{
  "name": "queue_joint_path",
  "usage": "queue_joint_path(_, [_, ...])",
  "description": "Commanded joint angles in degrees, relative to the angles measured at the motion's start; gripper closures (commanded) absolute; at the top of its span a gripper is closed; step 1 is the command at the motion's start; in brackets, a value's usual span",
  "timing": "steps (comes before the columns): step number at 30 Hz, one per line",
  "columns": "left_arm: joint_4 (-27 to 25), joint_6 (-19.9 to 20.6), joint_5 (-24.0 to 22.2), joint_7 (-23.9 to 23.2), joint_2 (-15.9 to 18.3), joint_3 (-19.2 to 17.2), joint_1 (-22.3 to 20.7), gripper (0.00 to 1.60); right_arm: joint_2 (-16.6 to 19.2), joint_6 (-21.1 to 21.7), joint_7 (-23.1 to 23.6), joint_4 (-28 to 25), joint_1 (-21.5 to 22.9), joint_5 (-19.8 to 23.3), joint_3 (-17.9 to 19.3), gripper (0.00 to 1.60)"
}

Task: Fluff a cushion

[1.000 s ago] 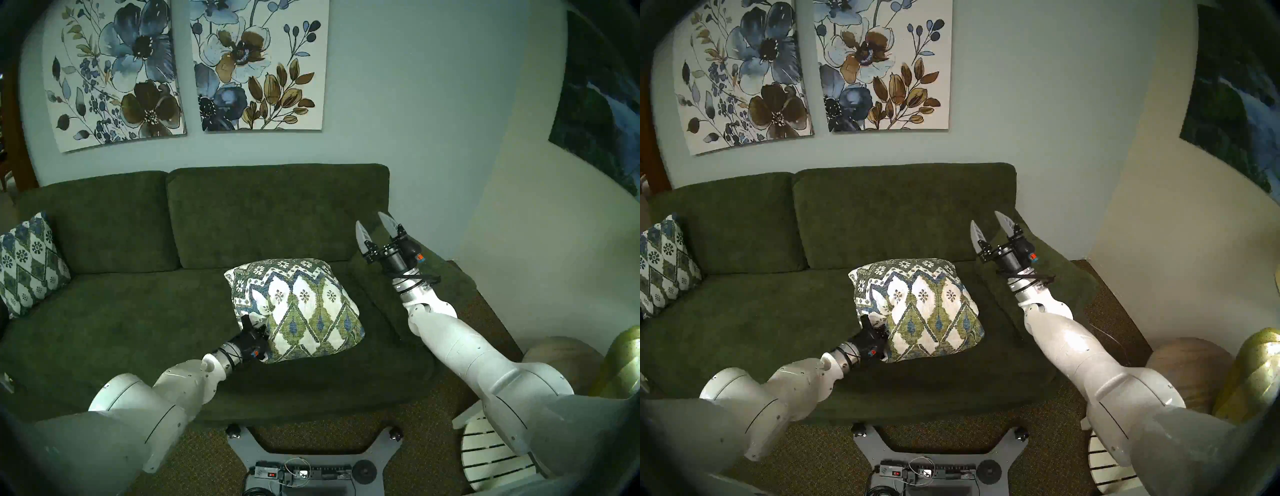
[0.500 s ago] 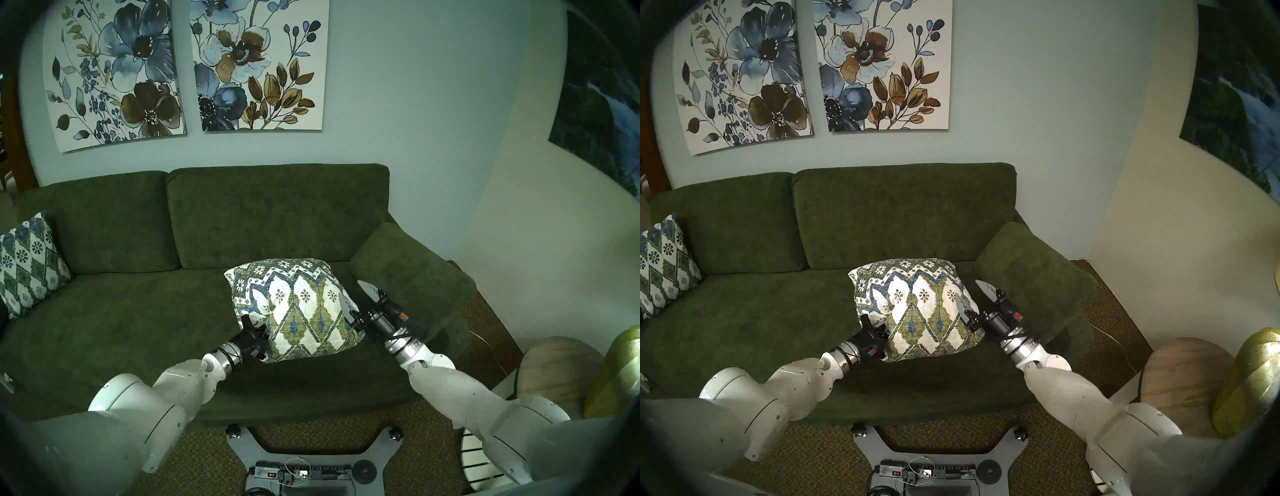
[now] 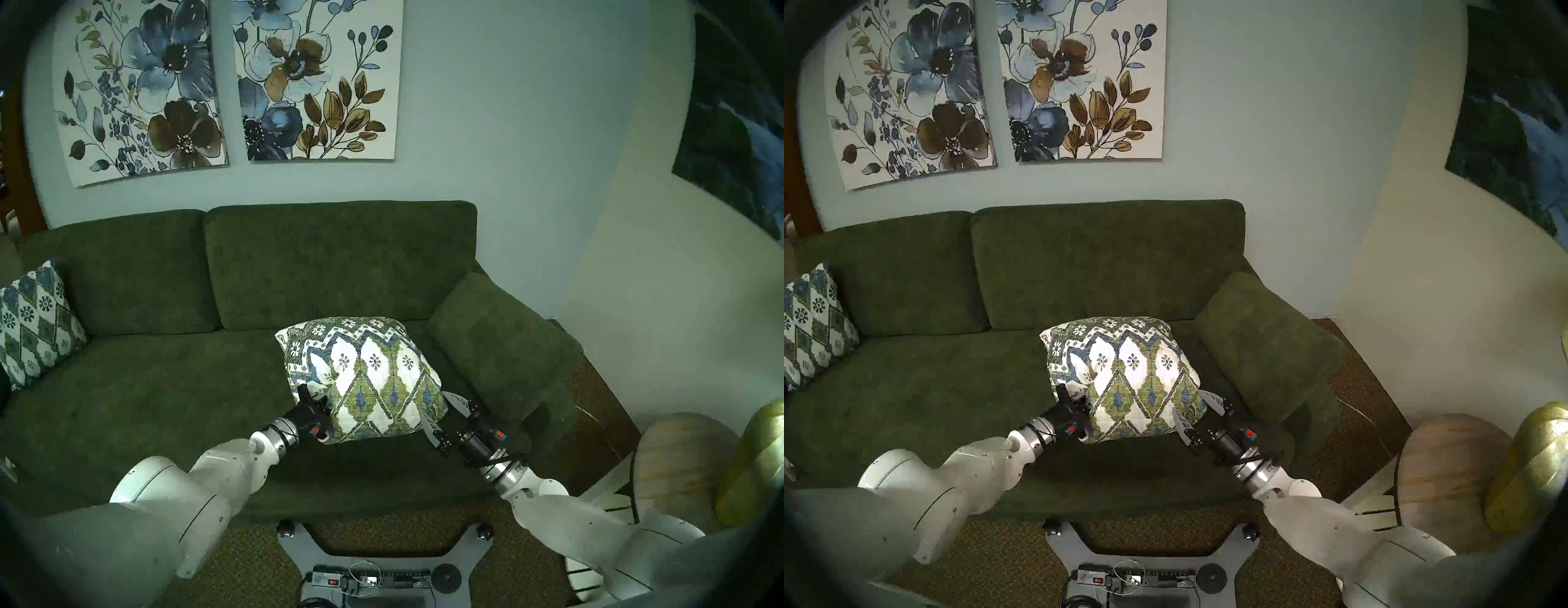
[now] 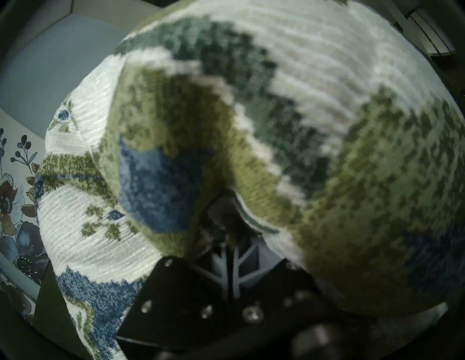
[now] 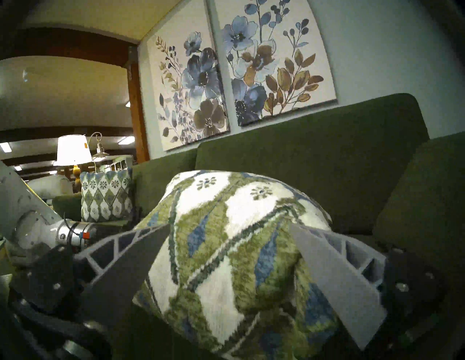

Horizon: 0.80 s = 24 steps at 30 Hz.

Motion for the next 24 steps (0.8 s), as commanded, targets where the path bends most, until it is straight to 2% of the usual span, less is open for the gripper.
queue_joint_path(1, [0.01, -0.23, -0.14, -0.48, -1.29, -0.05, -0.56, 1.60, 2.36, 0.42, 2.98, 0.99, 0.65, 0.90, 0.52, 0.00])
queue_joint_path(14, [0.04, -0.86, -0.12, 0.34, -0.34, -0.04, 0.46, 1.60, -4.61, 4.81, 0.88, 9.80, 6.16, -0.72, -2.66, 0.00])
queue_joint_path(24, [0.31, -2.26, -0.15, 1.03, 1.61, -0.14, 1.60, 1.60, -5.28, 8.41, -0.30, 14.92, 11.59, -1.10, -2.66, 0.00])
